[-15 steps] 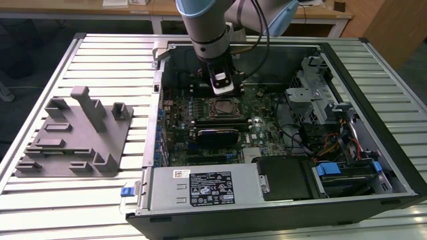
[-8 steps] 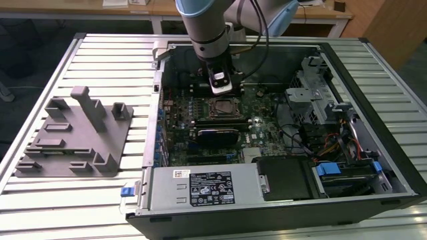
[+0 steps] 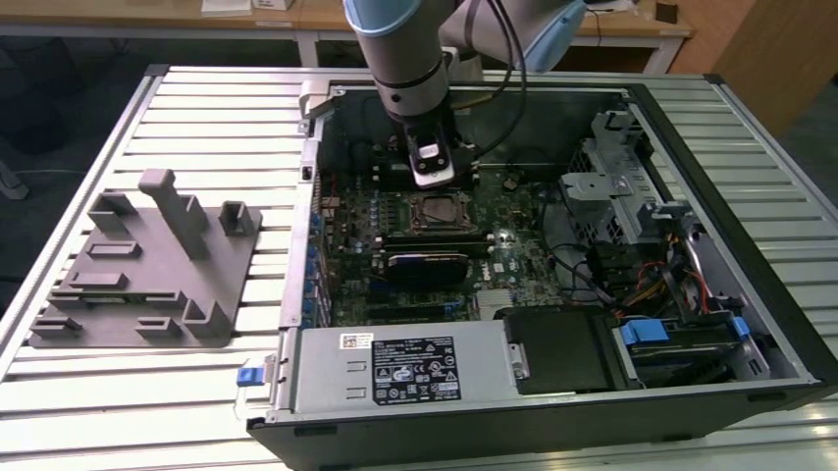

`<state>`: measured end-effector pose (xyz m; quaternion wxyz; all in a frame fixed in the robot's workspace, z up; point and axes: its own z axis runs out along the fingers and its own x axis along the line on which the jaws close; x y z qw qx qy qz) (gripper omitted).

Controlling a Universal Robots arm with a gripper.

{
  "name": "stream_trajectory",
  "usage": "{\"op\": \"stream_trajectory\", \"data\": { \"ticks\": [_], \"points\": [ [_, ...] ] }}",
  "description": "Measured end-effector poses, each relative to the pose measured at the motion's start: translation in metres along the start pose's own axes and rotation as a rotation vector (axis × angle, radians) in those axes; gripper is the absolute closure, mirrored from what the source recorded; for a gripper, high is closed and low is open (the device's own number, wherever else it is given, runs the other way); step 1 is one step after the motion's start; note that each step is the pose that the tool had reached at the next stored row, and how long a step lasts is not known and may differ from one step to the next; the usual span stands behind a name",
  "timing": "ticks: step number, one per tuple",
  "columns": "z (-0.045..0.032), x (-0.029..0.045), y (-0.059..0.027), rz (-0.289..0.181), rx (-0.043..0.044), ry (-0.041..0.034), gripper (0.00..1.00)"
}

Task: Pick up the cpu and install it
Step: 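Install the first cpu locking lever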

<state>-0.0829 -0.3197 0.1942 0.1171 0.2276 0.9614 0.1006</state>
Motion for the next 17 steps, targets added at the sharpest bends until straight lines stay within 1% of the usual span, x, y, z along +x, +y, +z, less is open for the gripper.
{"op": "stream_trajectory", "data": {
  "ticks": [5, 11, 17],
  "points": [
    [0.0018, 0.0004, -0.0005, 0.02, 0.0044, -0.0057, 0.89],
    [0.0032, 0.0004, -0.0007, 0.038, 0.008, -0.0104, 0.89],
    [0.0037, 0.0004, -0.0008, 0.047, 0.0094, -0.0126, 0.89]
  ]
}}
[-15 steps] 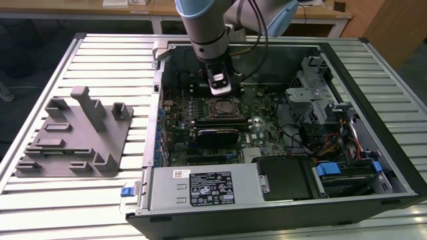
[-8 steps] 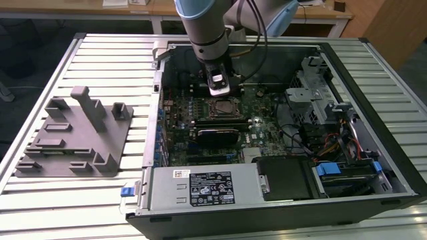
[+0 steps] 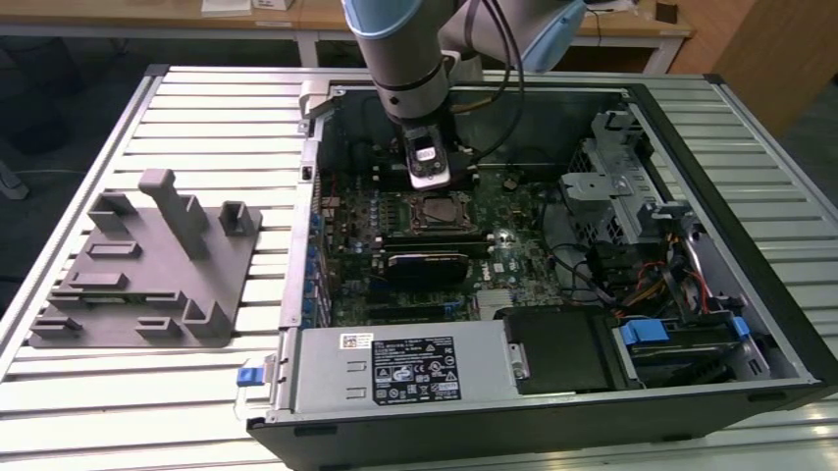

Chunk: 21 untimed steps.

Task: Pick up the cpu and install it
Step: 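Install the first cpu locking lever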

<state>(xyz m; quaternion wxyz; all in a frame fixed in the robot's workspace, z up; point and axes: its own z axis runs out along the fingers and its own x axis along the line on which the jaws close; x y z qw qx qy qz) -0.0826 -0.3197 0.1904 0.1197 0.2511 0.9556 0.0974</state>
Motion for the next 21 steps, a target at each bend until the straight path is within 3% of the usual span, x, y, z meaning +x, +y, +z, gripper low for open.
{"op": "stream_trajectory", "data": {
  "ticks": [8, 21],
  "points": [
    [0.0008, -0.001, 0.0004, 0.003, -0.0014, 0.0002, 0.89],
    [0.0035, -0.0091, 0.0045, 0.01, -0.0024, -0.0001, 0.89]
  ]
}}
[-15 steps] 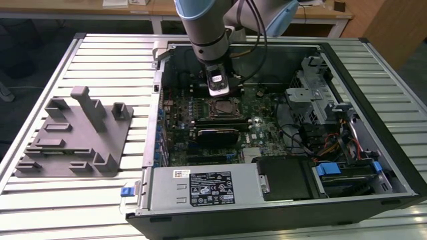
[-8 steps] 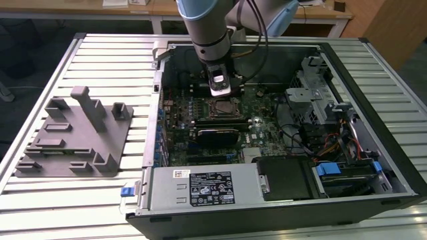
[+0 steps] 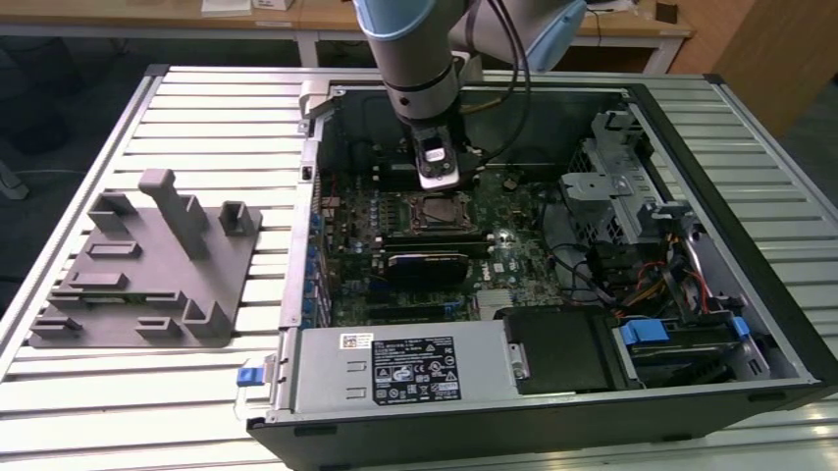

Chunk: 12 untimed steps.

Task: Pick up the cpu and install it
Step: 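Install the first cpu locking lever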

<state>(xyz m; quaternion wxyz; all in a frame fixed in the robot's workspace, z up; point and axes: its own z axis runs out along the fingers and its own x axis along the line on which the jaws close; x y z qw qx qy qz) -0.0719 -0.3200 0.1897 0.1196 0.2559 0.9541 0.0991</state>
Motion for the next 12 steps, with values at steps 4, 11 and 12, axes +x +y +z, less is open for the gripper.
{"op": "stream_trajectory", "data": {
  "ticks": [4, 11, 12],
  "points": [
    [-0.0009, -0.0003, 0.0004, 0.004, 0.0001, -0.0007, 0.89],
    [-0.0094, -0.0019, 0.0026, 0.013, 0.0019, -0.0031, 0.89],
    [-0.0106, -0.0021, 0.0029, 0.015, 0.0023, -0.0036, 0.89]
  ]
}}
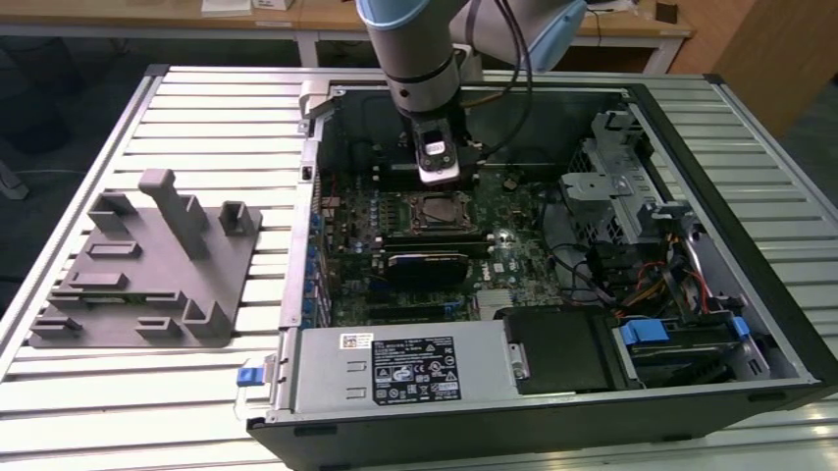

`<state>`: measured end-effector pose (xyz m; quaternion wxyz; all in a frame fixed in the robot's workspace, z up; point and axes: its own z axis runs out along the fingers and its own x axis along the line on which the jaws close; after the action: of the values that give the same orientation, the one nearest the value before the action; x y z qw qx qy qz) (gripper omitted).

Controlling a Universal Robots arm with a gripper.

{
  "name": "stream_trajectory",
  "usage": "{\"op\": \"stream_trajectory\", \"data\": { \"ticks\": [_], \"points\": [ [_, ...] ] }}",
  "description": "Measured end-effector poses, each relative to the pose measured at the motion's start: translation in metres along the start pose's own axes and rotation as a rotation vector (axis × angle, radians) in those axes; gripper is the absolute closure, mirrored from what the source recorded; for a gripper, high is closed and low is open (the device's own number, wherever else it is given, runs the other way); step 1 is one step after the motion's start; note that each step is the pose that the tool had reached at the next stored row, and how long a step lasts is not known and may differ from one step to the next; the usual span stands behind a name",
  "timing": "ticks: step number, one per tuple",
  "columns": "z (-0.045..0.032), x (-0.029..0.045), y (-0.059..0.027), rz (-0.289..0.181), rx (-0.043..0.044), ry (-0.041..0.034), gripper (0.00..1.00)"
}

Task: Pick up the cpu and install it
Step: 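Install the first cpu locking lever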

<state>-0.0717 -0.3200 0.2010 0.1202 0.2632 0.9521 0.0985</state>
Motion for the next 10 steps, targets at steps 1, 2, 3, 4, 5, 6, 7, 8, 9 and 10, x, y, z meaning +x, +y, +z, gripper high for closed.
{"op": "stream_trajectory", "data": {
  "ticks": [1, 2, 3, 4, 5, 6, 7, 8, 9, 10],
  "points": [
    [-0.0013, -0.0002, 0.0004, 0.002, 0.0002, -0.0005, 0.89],
    [-0.0028, -0.0005, 0.0008, 0.004, 0.0006, -0.0009, 0.89],
    [-0.0044, -0.0008, 0.0011, 0.005, 0.0009, -0.0014, 0.89],
    [-0.006, -0.0011, 0.0016, 0.007, 0.0013, -0.0018, 0.89],
    [-0.0076, -0.0014, 0.002, 0.008, 0.0016, -0.0022, 0.89],
    [-0.0092, -0.0017, 0.0024, 0.01, 0.0018, -0.0026, 0.89],
    [-0.0108, -0.002, 0.0028, 0.011, 0.0021, -0.0029, 0.89],
    [-0.0122, -0.0023, 0.0032, 0.013, 0.0023, -0.0034, 0.89],
    [-0.0132, -0.0025, 0.0035, 0.015, 0.0028, -0.0039, 0.89],
    [-0.0132, -0.0025, 0.0035, 0.016, 0.0028, -0.0043, 0.89]
  ]
}}
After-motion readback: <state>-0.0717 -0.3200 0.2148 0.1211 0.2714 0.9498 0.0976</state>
